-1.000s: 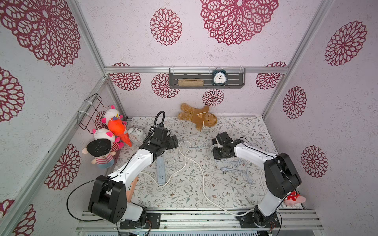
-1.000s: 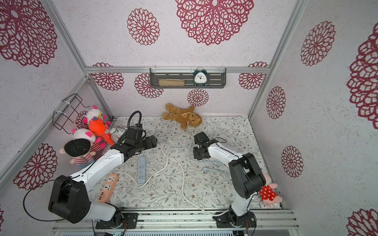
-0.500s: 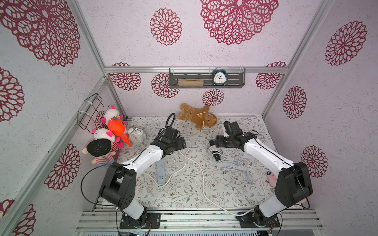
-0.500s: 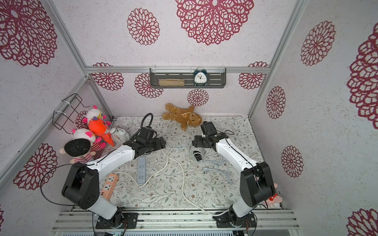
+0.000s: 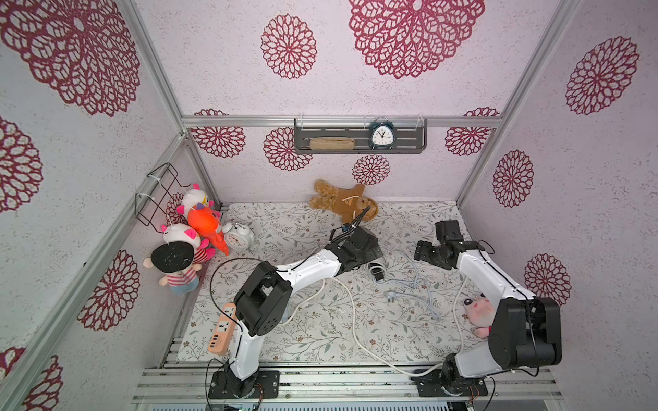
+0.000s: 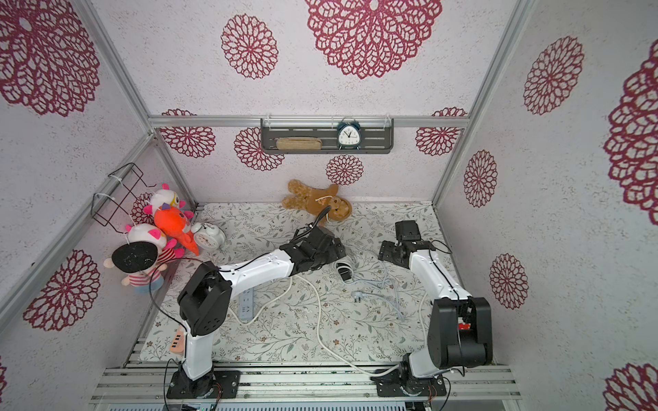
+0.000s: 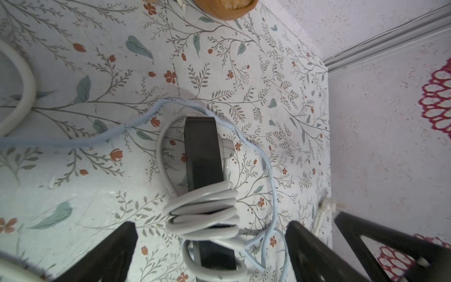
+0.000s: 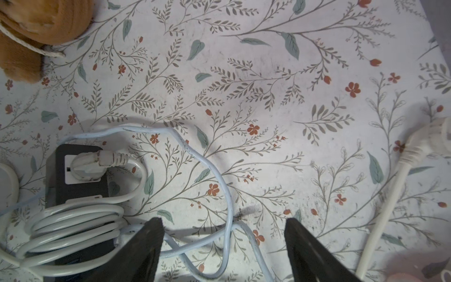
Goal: Unwrap the cord wrapped around the power strip
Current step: Pick up the power strip from the center of the board.
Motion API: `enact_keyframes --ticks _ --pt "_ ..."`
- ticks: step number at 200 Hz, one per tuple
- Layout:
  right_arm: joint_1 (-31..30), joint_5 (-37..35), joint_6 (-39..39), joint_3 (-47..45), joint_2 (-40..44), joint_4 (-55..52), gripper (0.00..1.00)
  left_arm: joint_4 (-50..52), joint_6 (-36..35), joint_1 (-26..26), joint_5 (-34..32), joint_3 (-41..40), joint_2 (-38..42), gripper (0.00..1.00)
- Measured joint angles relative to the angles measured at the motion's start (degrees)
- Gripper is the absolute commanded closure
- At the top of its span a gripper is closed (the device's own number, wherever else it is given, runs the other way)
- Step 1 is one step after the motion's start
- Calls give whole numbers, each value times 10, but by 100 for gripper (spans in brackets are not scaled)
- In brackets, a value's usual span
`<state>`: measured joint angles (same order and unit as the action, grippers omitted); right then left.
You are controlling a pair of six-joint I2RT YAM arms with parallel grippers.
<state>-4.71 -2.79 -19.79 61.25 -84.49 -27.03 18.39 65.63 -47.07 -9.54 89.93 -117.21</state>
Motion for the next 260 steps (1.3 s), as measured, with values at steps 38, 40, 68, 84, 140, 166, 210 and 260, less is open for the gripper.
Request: enact_keyframes --ticks 38,40,68,84,140,166,210,260 --pt "2 6 15 -25 11 26 18 40 14 -6 12 56 -62 1" --pt "3 6 17 -26 11 26 18 42 15 -6 13 59 -65 2" --pt "4 16 22 -48 18 39 18 64 15 -9 24 88 -101 14" --pt "5 17 23 -57 18 43 18 63 13 -11 30 91 -107 22" --pt "6 25 26 -61 22 57 18 48 -3 -9 50 84 -106 51" --pt "6 26 32 -61 26 60 18 5 -9 -1 68 47 -91 63" --pt "8 82 84 -62 58 68 21 -26 -74 18 108 -14 -50 81" --pt "4 210 143 -42 73 93 52 35 -271 80 195 -78 52 100"
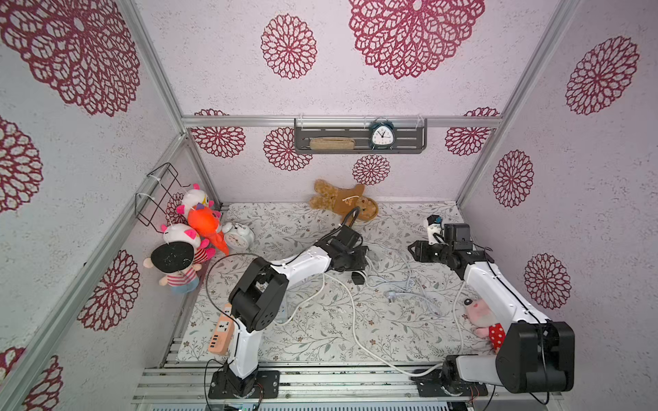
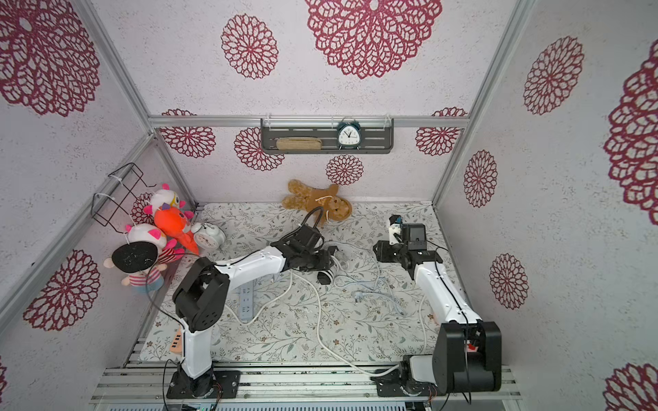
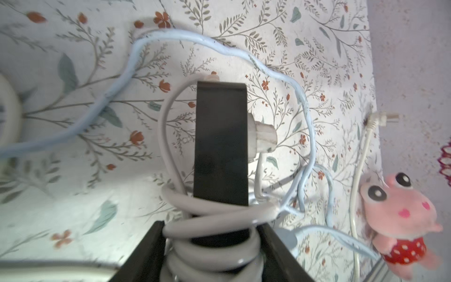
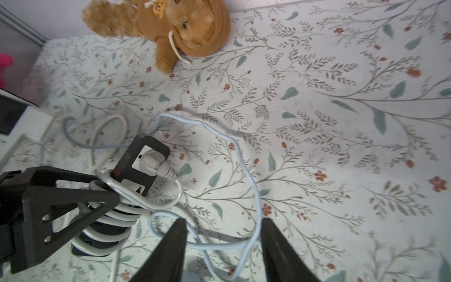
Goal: Unwrap the cord wrapped around the power strip
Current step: Pick up the power strip from the center of the board, then remove the plug from the power strip.
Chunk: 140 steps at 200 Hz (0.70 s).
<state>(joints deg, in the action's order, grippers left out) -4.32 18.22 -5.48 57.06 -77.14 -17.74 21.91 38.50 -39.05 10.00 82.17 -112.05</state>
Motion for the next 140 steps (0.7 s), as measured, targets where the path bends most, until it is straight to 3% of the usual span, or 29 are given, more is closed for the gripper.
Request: enact_keyframes --ticks 28,62,98,140 --pt "-48 19 27 29 -31 2 39 7 -69 81 86 -27 62 100" --pt "-148 26 49 37 -37 39 43 6 -130 164 186 -47 91 100" --pt "-209 27 52 72 -79 73 37 40 -186 172 261 -55 93 100" --pt "-237 -15 61 118 -152 76 39 74 -224 169 291 -54 93 100"
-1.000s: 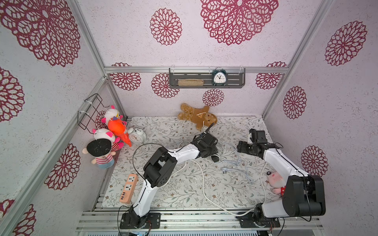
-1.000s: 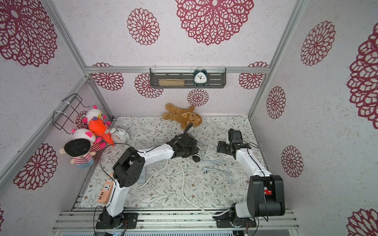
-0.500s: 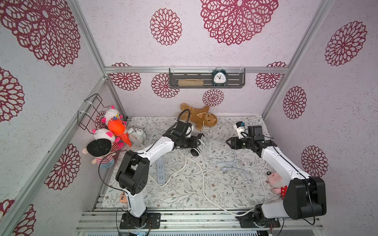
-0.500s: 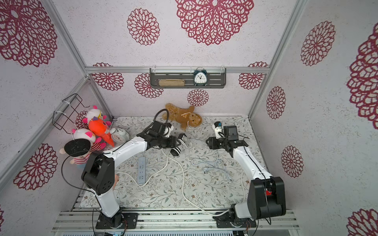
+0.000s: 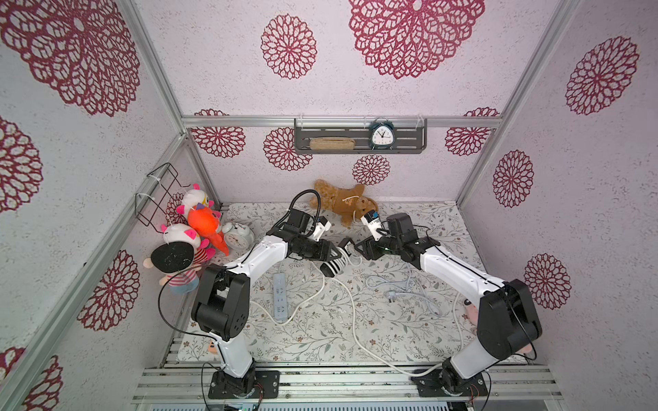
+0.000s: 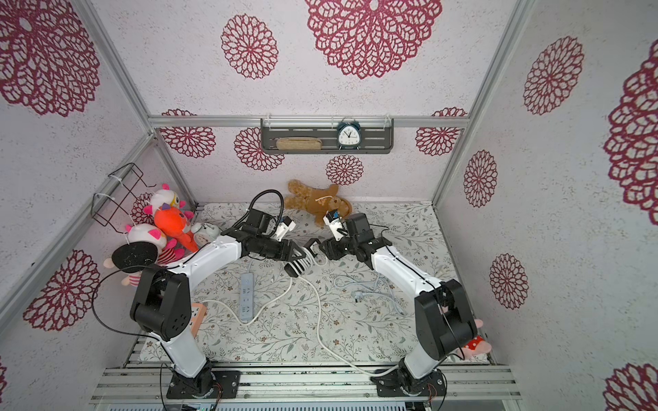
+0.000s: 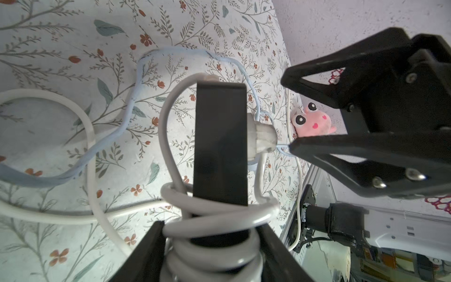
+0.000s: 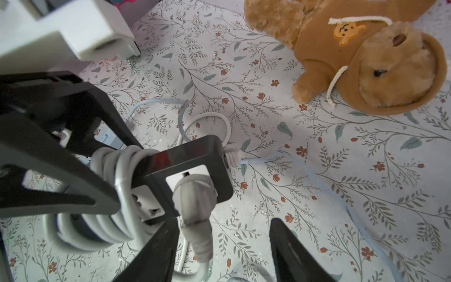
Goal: Unwrap the cord wrapped around the power strip
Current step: Remove the plug from the power strip.
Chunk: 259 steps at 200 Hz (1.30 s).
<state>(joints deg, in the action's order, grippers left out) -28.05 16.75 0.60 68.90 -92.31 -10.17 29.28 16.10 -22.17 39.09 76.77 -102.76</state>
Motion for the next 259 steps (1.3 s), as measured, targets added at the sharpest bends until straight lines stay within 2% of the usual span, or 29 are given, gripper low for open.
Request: enact_keyframes --ticks 77,125,218,236,259 --pt "-26 -13 14 18 -28 -5 35 15 -4 2 -5 13 0 100" --pt "-29 -9 16 18 -48 -7 45 17 -6 2 -7 20 0 100" --pt "-34 -2 19 50 -65 -28 40 34 -26 0 -15 28 -1 100" --pt "-35 -3 20 50 -65 -28 45 36 -26 0 -14 30 -5 100" --pt "-37 -1 23 49 -65 -23 60 35 -26 -2 -12 30 -10 100"
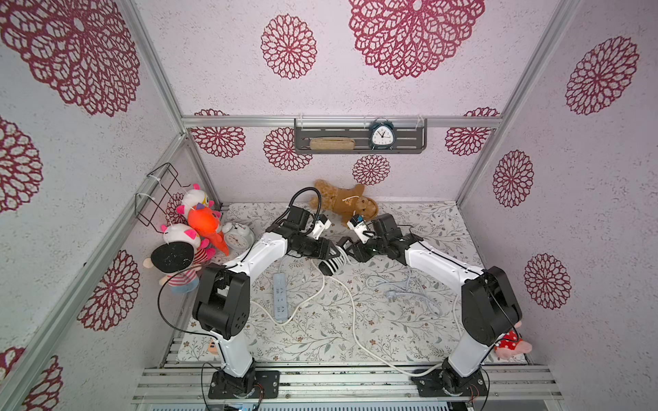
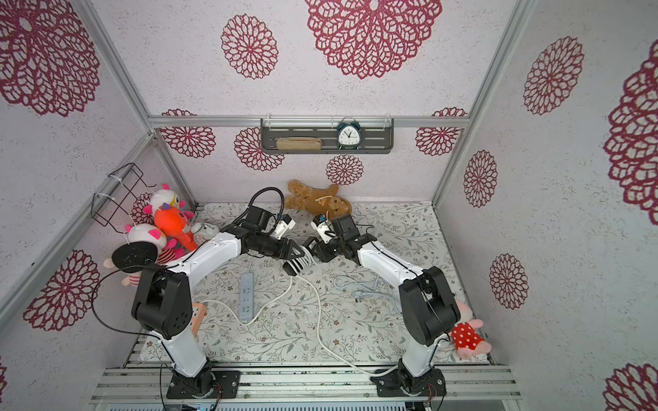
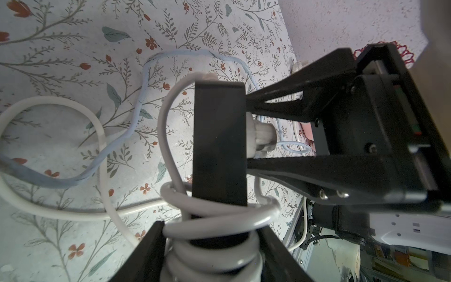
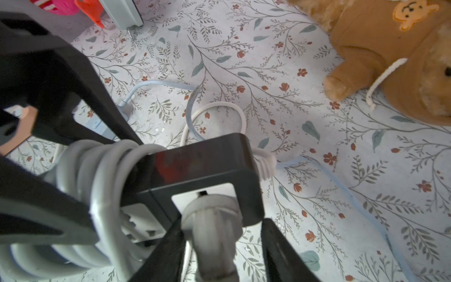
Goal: Unwrap the cord wrapped around the power strip
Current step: Remove the plug from the power strip.
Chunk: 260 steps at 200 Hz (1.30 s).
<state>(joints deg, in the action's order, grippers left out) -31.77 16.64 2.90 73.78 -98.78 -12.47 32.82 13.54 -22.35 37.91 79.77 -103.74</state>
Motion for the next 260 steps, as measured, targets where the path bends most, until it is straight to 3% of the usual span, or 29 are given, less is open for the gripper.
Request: enact_keyframes --ticks 25,81,94,132,155,176,225,260 --pt "-3 -4 10 -6 0 6 75 -2 3 -1 0 0 -5 100" --pt "-2 -6 21 -17 4 22 89 -15 47 3 5 0 -9 100" --pt "-1 -13 21 -30 10 36 100 -26 73 7 20 -1 -17 100" --pt "2 -35 23 -75 37 64 100 -76 138 16 84 -11 -52 100" --pt "6 -41 20 -106 54 90 100 -84 151 15 87 -12 -58 100" --pt "18 -29 10 -117 60 97 100 -76 134 3 45 -12 -48 100" --pt "27 -16 -11 -82 60 39 100 -41 45 -70 -172 -4 16 100" --pt "24 -28 -9 -69 62 27 100 -44 37 -72 -183 -3 22 100"
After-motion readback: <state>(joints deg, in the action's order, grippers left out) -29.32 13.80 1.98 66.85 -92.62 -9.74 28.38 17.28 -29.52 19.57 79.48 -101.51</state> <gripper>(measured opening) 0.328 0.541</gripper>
